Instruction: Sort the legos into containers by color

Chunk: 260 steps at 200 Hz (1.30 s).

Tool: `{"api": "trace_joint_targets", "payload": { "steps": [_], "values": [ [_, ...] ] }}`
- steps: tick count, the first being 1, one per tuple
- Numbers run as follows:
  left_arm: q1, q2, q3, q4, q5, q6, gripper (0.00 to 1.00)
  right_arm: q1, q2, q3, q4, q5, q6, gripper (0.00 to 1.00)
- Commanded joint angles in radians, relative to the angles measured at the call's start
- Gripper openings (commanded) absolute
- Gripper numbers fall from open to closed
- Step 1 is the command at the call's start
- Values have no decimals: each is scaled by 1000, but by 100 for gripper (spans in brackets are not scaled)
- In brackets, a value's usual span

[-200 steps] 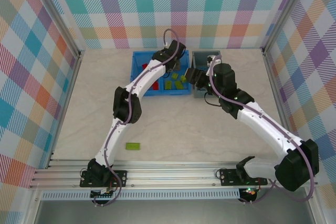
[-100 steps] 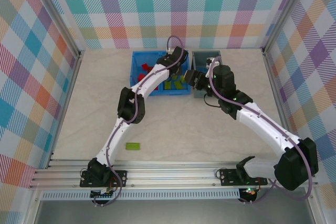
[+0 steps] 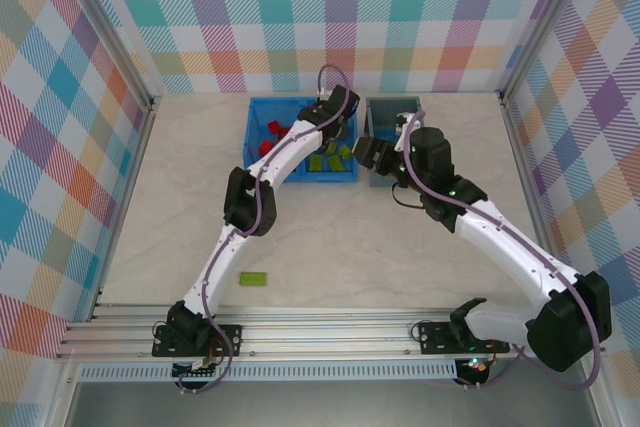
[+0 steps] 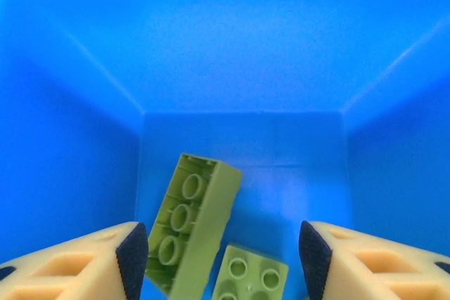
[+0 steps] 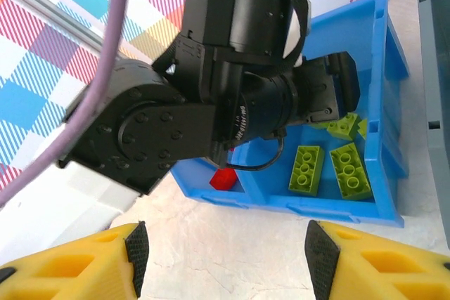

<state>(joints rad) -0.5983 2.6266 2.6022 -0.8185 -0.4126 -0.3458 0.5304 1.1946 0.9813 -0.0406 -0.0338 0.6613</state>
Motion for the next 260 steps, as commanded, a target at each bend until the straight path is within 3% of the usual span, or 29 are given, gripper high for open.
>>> {"api": "trace_joint_targets", "payload": {
  "steps": [1, 20, 38, 63, 102, 141, 174, 200, 260],
  "values": [
    [-23, -187, 25, -65, -15, -74, 59, -4, -44, 1, -51, -22, -45, 62],
    [-25, -298, -10, -135, -16, -151, 59, 1, -69, 9, -117, -42, -101, 62],
    [-27, -470, -182, -125, -3, -206, 59, 42, -62, 37, -204, -51, -205, 62],
    [-30, -759, -498, -62, 39, -256, 59, 191, 15, 111, -326, -48, -374, 64],
    [-30, -1195, -920, -165, 40, -347, 63, 428, 256, 296, -542, -127, -580, 69],
    [-29, -1647, -1220, -418, -86, -513, 66, 580, 489, 532, -749, -154, -703, 70],
    [-29, -1967, -1318, -667, -219, -697, 66, 655, 715, 753, -902, -110, -739, 72],
    [-29, -2088, -1327, -753, -240, -746, 66, 694, 900, 934, -1013, -32, -752, 73],
    [-28, -2109, -1284, -818, -256, -738, 67, 721, 1173, 1232, -1149, 37, -752, 74]
  ]
}}
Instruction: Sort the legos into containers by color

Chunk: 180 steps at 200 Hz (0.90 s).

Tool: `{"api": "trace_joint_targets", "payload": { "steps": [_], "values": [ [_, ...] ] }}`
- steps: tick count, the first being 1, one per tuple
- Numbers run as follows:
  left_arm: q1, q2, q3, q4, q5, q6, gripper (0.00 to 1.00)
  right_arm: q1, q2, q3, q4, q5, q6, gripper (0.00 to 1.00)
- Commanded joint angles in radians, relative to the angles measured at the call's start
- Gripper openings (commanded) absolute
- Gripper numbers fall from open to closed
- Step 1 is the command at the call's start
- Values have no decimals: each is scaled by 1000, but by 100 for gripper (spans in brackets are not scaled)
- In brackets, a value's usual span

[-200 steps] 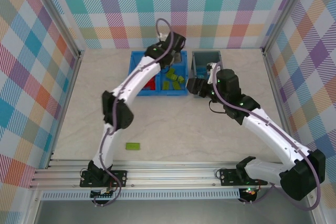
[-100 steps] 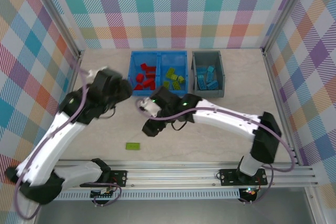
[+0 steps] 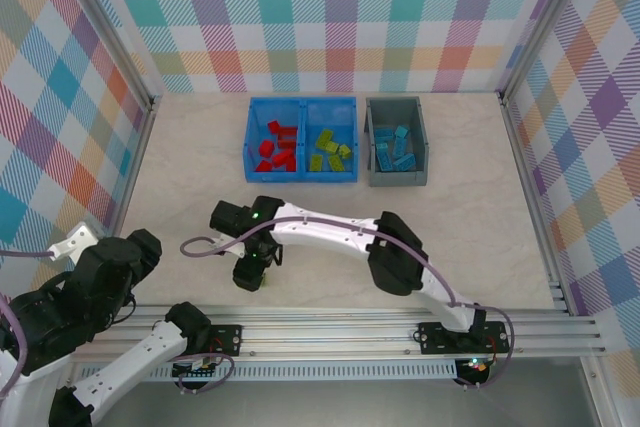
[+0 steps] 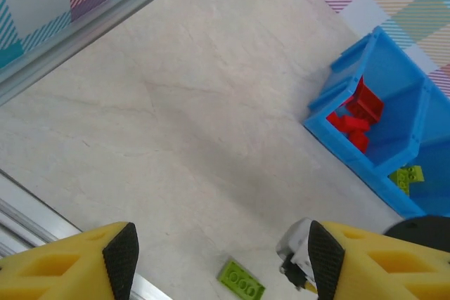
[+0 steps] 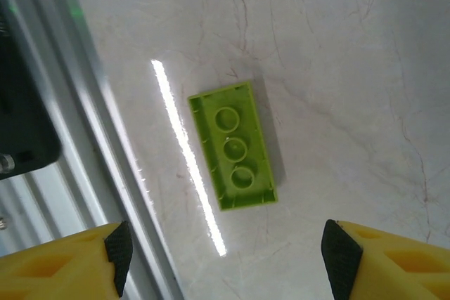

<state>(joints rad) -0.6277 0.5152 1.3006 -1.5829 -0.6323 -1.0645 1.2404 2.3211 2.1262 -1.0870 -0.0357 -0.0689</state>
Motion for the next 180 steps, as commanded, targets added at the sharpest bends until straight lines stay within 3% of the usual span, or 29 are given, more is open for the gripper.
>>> {"api": "trace_joint_targets", "payload": {
  "steps": [1, 122, 180],
  "values": [
    [1, 2, 17, -54, -37, -20, 67, 12, 48, 89, -104, 39, -22, 74],
    [0, -4, 22, -62, -47, -25, 67, 47, 196, 204, -133, 98, -64, 72],
    [0, -3, 20, -56, -46, -20, 67, 66, 230, 231, -138, 142, -42, 63]
  ]
}}
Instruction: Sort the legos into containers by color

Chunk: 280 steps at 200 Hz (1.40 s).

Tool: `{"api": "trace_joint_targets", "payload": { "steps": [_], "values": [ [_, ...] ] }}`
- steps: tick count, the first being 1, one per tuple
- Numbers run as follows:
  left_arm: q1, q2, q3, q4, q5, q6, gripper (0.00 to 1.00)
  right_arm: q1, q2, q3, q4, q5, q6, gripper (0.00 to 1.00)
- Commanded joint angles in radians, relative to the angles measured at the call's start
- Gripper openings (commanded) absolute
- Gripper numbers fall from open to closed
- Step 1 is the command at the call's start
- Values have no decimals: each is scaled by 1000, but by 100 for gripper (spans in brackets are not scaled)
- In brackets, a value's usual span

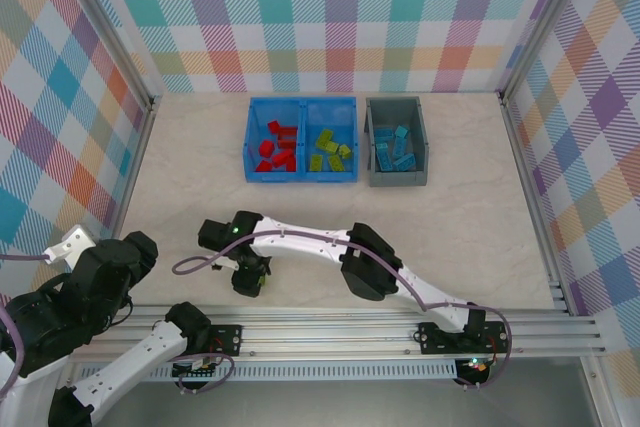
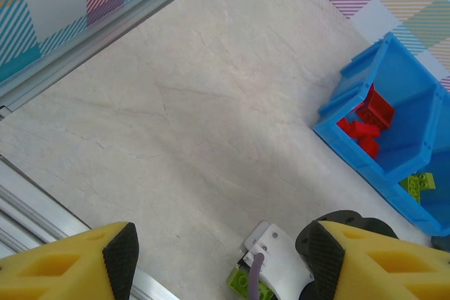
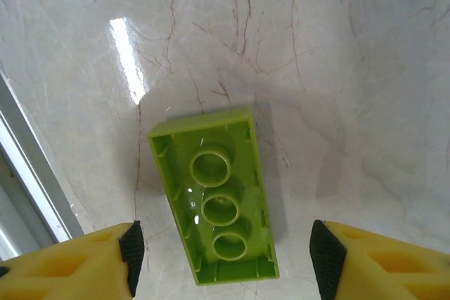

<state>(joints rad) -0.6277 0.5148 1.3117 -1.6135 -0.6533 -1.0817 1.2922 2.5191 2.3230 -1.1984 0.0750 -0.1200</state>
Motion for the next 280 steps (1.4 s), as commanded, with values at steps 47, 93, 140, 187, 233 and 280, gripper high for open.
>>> {"api": "trace_joint_targets", "payload": {
  "steps": [47, 93, 140, 187, 233, 280],
  "values": [
    [0, -2, -6, -15, -15, -3, 67, 28, 64, 73, -53, 99, 14, 55],
    [0, -1, -27, 10, -2, -1, 67, 36, 76, 76, -60, 135, 64, 49],
    [0, 1, -39, 19, 8, 5, 67, 36, 59, 65, -55, 155, 82, 40],
    [0, 25, -59, 196, 143, 162, 67, -11, -209, -169, 82, 158, 139, 36],
    [0, 204, -51, 458, 381, 296, 67, -203, -506, -433, 208, 101, 247, 34],
    [0, 475, -47, 760, 550, 355, 67, -464, -533, -426, 281, 57, 393, 35]
  ]
}}
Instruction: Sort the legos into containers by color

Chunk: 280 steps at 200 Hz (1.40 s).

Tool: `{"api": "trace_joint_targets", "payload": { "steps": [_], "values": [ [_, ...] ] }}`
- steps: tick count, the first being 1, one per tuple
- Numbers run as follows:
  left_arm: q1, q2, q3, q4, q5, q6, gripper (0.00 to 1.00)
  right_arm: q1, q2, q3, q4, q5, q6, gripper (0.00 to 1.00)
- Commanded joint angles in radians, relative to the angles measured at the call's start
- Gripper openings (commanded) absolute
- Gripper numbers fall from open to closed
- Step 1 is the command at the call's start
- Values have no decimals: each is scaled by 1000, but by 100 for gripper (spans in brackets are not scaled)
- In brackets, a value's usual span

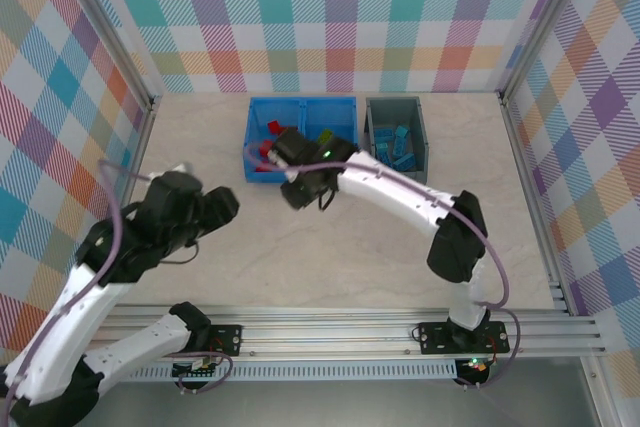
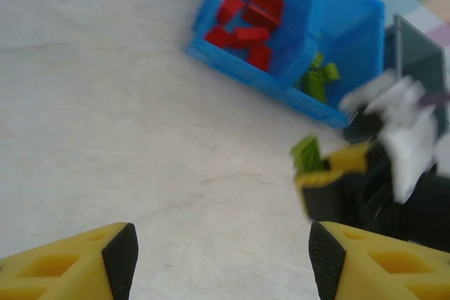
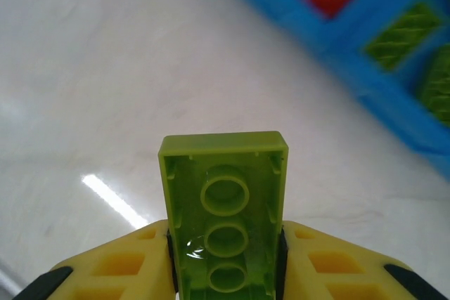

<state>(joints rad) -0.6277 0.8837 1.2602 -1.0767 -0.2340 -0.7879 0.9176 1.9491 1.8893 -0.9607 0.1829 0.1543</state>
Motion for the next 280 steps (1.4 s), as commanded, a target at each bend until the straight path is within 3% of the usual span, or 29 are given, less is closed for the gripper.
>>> {"api": "trace_joint_targets", "payload": {
  "steps": [1, 66, 107, 191, 244, 255, 280],
  "values": [
    [-1, 111, 4, 227, 132, 63, 67, -89, 43, 11, 43, -52, 121, 35],
    [-19, 433, 64, 460, 133, 120, 66, -300, 371, 428, 1, -114, 272, 35],
    [-47, 546, 111, 519, 94, 153, 66, -383, 594, 703, -10, -244, 312, 36],
    [-82, 640, 147, 548, 59, 178, 65, -426, 720, 788, 152, -399, 311, 41],
    [-89, 627, 133, 538, 55, 174, 65, -430, 733, 818, 198, -468, 339, 61],
    [-89, 620, 129, 537, 54, 172, 65, -431, 721, 818, 197, -465, 339, 60],
    [-95, 605, 123, 533, 44, 165, 65, -430, 673, 813, 172, -465, 318, 49]
  ]
}}
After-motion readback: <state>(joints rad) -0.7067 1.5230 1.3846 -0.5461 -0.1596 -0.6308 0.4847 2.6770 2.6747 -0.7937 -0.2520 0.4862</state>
